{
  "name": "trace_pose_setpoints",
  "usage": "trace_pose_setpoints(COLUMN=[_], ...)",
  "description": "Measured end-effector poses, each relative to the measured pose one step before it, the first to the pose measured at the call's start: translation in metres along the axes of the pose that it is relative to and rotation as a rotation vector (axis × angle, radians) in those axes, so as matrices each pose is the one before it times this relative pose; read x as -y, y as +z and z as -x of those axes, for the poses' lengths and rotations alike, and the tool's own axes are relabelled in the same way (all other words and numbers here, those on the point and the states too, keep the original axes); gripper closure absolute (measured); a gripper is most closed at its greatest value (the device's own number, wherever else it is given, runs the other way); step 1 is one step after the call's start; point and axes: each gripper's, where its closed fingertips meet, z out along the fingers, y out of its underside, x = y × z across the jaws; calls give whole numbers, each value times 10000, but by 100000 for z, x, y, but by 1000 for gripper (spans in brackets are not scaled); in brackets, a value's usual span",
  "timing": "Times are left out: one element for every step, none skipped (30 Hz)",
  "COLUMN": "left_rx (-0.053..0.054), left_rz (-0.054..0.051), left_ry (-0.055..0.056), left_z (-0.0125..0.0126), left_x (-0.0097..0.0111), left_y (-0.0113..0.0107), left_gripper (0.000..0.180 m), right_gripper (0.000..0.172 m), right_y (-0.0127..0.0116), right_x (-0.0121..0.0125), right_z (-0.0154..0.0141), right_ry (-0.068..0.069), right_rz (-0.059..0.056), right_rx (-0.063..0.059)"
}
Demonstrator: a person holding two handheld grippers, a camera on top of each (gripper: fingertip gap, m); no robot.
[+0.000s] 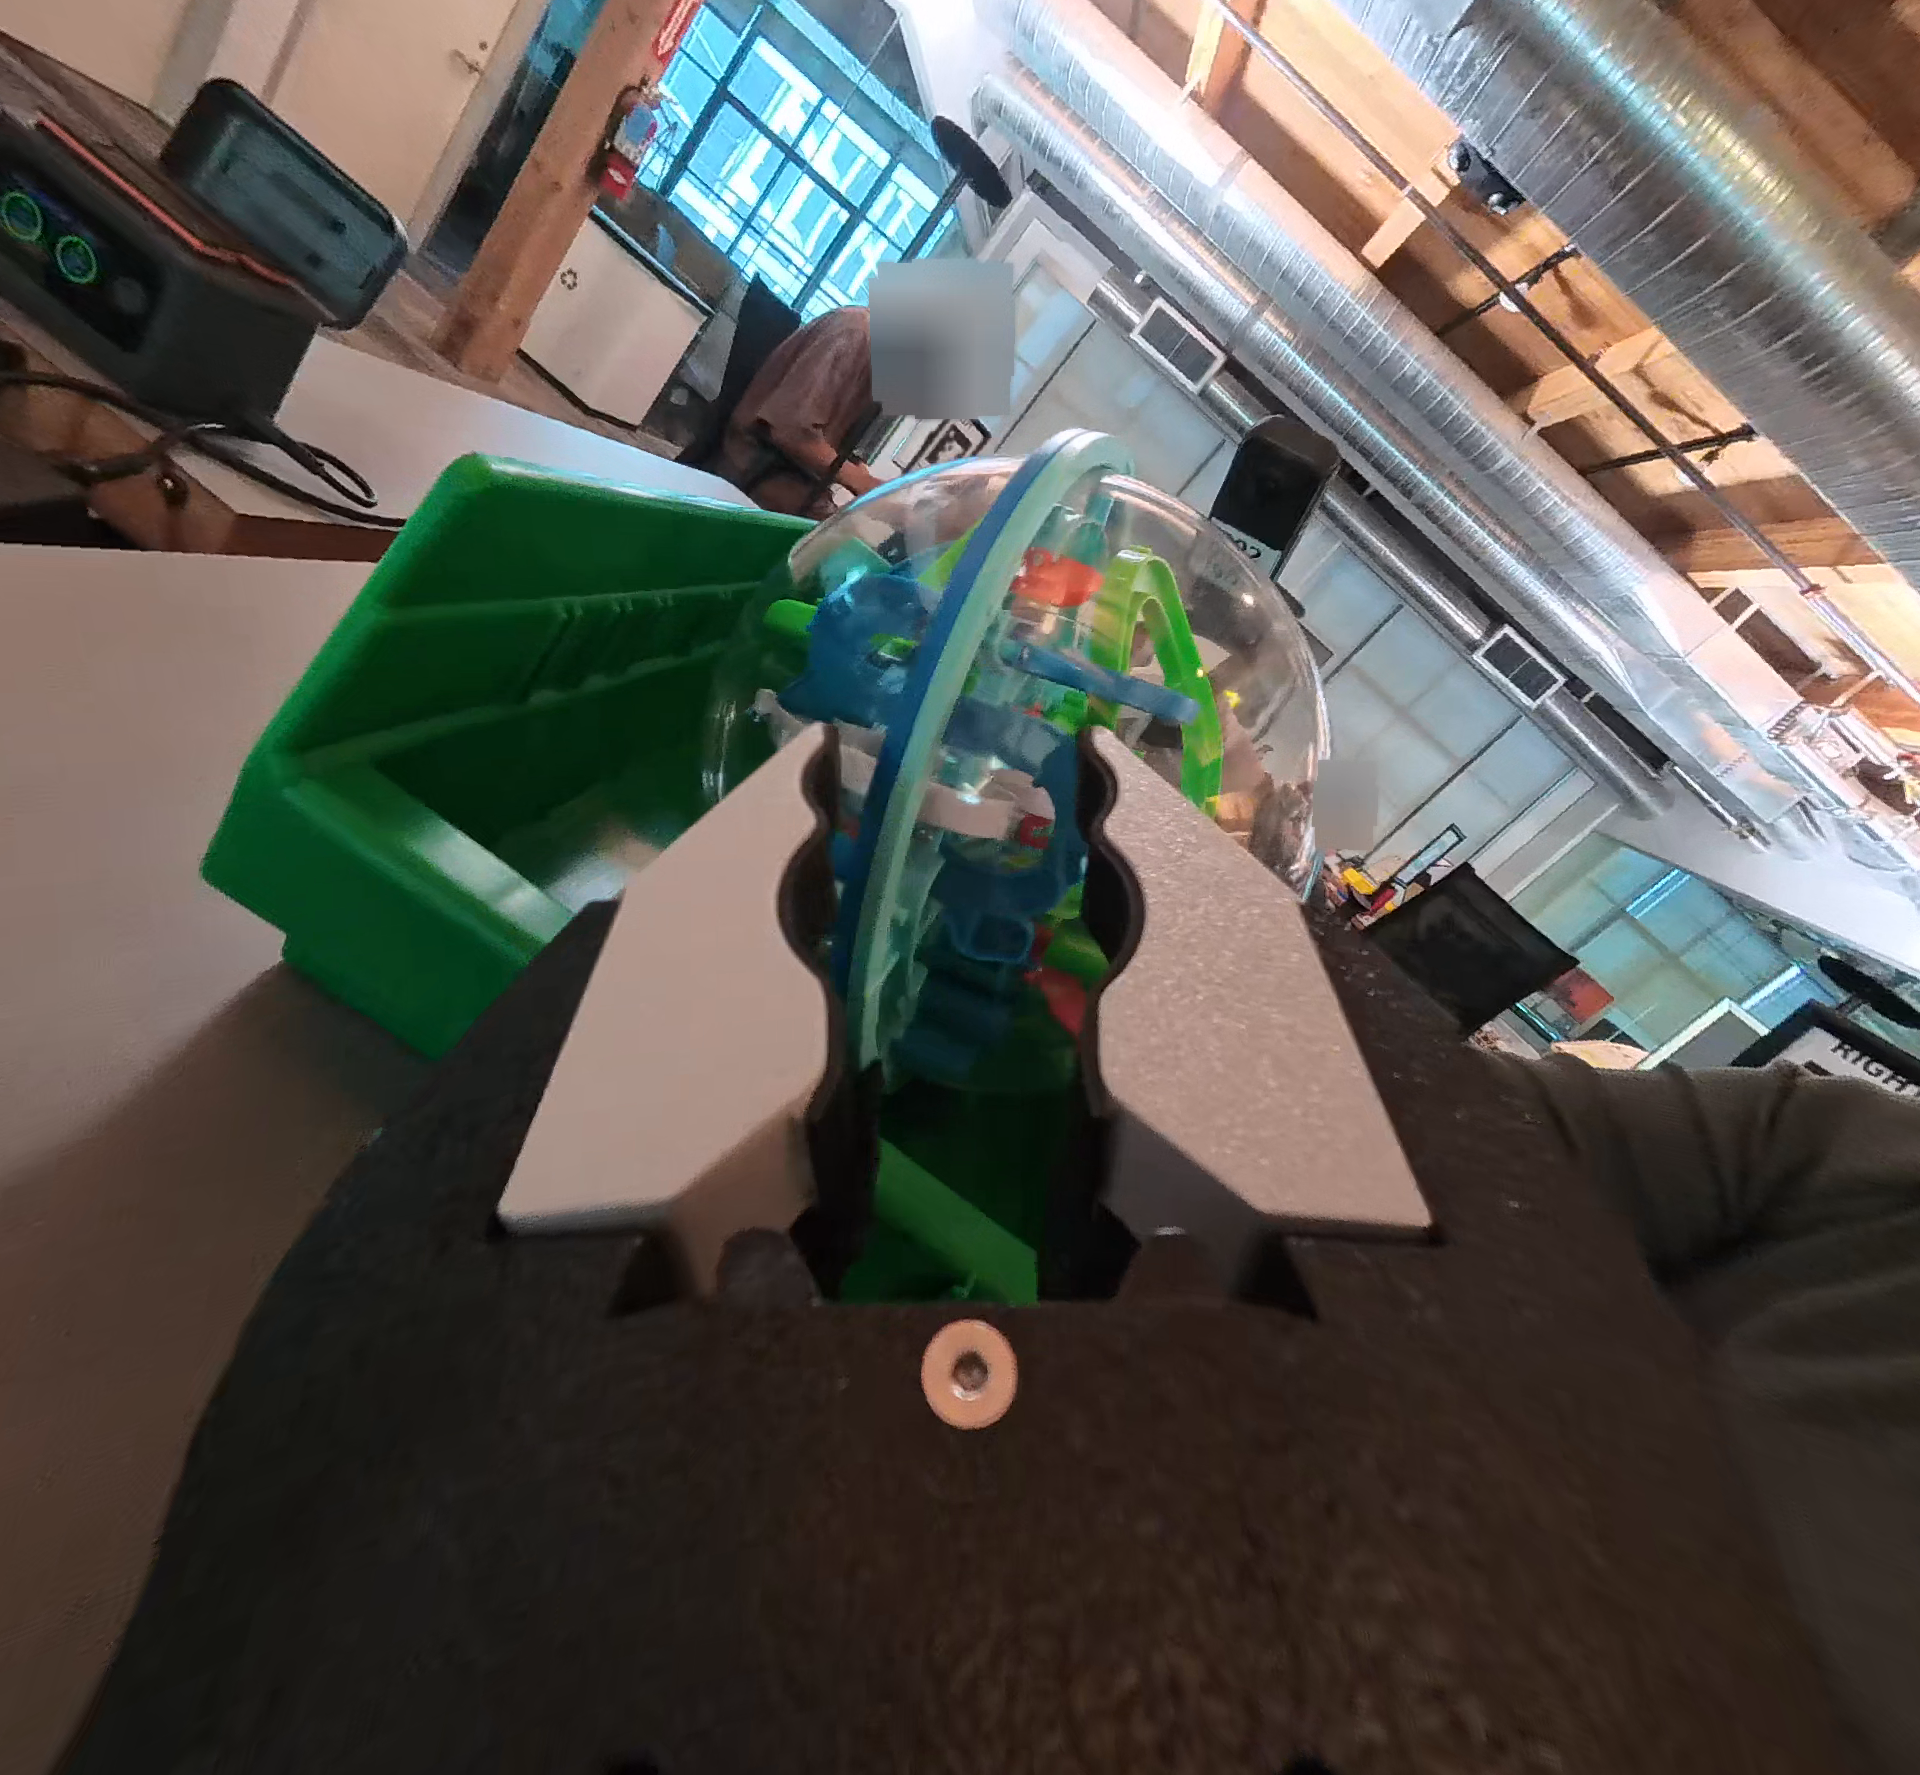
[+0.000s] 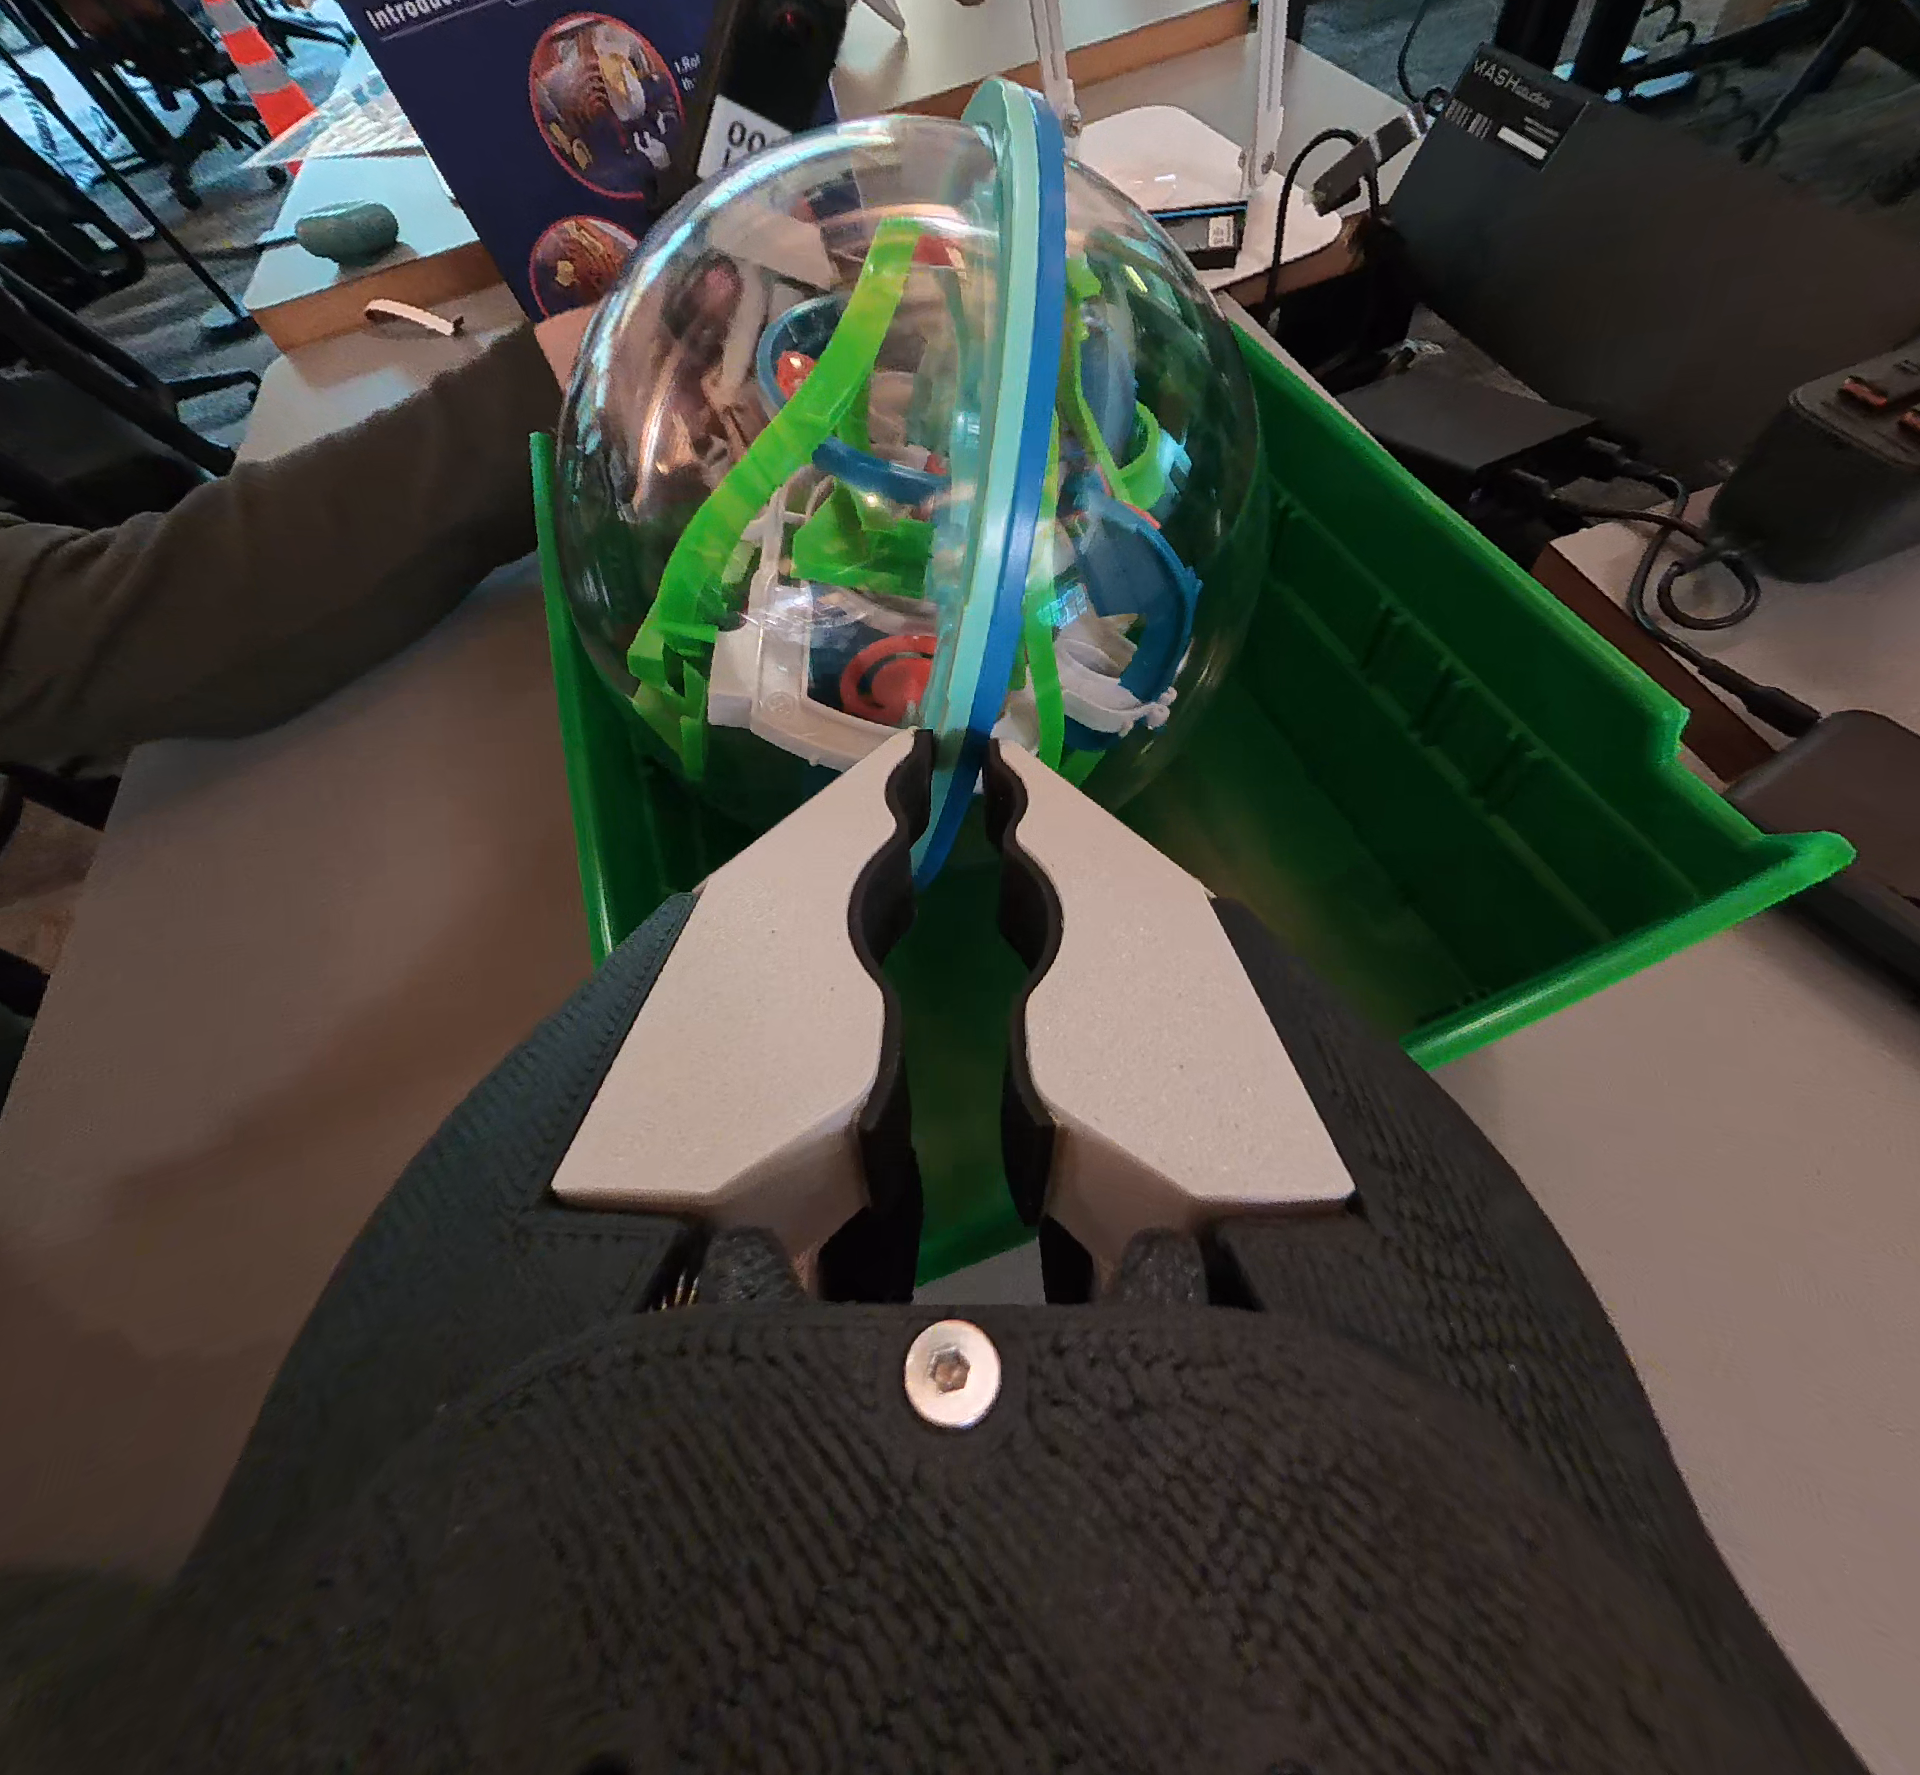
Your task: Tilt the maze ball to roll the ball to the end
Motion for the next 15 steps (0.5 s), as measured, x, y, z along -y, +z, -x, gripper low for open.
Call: trace_pose_setpoints(left_rx=[-52, -73, -17, 43, 54, 73, 72, 75, 116, 63, 26, -52, -167, -228, -230], left_rz=[4, 40, 13, 9, 33, 40, 51, 89, 129, 117, 123, 166, 126, 91, 76], left_ry=[48, 28, 39, 70, 90, 124, 168, 269, 412, 514, 424, 253, 83, 12, -38], left_z=[-68, -74, 8, 83, 77, 59, -15, -82, -99, -231, -280, -290, -361, -376, -335], left_x=[-30, -62, -55, -70, -103, -97, -70, -103, -165, -135, -124, -178, -164, -176, -174], left_y=[-65, -85, -68, -82, -107, -79, -44, -41, -35, -34, -12, -4, -13, -5, 38], left_gripper=[142, 146, 148, 152, 157, 161, 164, 167, 172, 173, 174, 173, 173, 174, 174], right_gripper=[163, 163, 163, 163, 163, 163, 163, 163, 163, 163, 163, 163, 163, 163, 163], right_y=[24, 24, 11, 9, 2, 8, 14, -23, -39, -61, -73, -68, -88, -81, -68], right_x=[68, 52, 41, 39, 43, 45, 28, 0, -4, -18, -8, -26, -39, -27, -31], right_z=[29, 9, 5, -40, -50, -49, -39, -30, 8, 12, -50, -115, -95, -27, 13], right_ry=[25, 38, 37, 36, 34, 31, 28, 20, 0, -11, 4, 9, -8, -19, 0], right_rz=[-81, -82, -85, -90, -96, -86, -63, -44, -34, -32, -30, -27, -36, -58, -75], right_rx=[68, 65, 65, 43, 31, 30, 20, 18, 24, 21, -11, -43, -37, -1, 30])
